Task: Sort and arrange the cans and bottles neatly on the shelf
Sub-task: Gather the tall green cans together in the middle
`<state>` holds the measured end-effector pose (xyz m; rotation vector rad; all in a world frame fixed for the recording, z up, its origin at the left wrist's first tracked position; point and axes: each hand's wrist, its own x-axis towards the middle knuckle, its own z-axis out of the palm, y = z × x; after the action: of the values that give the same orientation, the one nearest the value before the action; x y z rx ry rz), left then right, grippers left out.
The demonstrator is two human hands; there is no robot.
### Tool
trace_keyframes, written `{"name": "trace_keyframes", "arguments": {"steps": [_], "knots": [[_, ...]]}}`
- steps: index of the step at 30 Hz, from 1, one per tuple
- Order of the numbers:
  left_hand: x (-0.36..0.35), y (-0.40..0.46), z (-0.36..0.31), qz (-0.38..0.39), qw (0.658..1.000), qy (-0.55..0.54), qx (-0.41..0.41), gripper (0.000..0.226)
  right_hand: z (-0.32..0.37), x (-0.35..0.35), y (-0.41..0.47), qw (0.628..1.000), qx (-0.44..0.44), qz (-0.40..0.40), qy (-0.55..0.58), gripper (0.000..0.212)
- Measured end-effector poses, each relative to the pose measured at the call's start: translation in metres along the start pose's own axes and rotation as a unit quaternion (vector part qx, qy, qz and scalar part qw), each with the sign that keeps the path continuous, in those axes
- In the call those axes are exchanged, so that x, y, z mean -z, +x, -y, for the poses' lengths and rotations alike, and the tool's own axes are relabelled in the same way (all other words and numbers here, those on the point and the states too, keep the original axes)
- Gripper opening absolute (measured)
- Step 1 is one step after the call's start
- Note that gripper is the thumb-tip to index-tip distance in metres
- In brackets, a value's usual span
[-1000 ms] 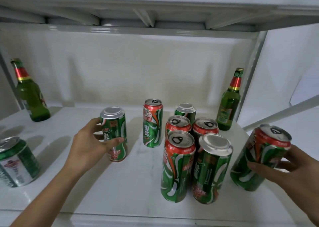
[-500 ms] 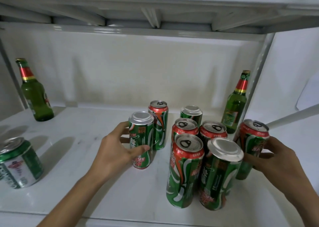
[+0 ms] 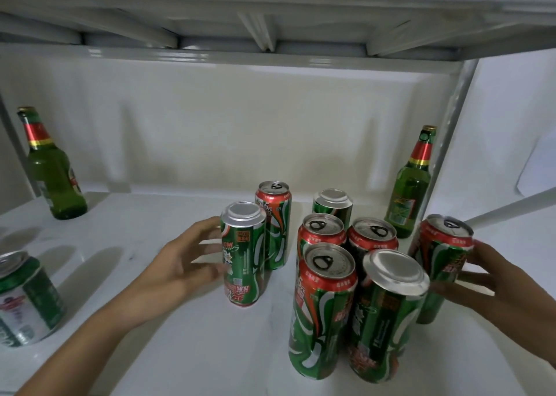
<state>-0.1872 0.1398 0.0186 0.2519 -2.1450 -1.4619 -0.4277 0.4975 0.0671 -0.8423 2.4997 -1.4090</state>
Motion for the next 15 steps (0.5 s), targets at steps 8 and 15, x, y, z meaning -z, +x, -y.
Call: {"name": "trace_keyframes", "arguments": {"steps": [8,15], "knots": [[0.025,0.075,-0.072,-0.075,0.984,0.141,-0.083,0.036,0.076,0.027,0.019,0.966,0.208,-0.15,0.032,0.036],[-0.018,0.146,-0.121,0.166,0.889,0.422,0.071,0.058,0.143,-0.044,0.108,0.938,0.175,0.139,-0.264,0.053]]}}
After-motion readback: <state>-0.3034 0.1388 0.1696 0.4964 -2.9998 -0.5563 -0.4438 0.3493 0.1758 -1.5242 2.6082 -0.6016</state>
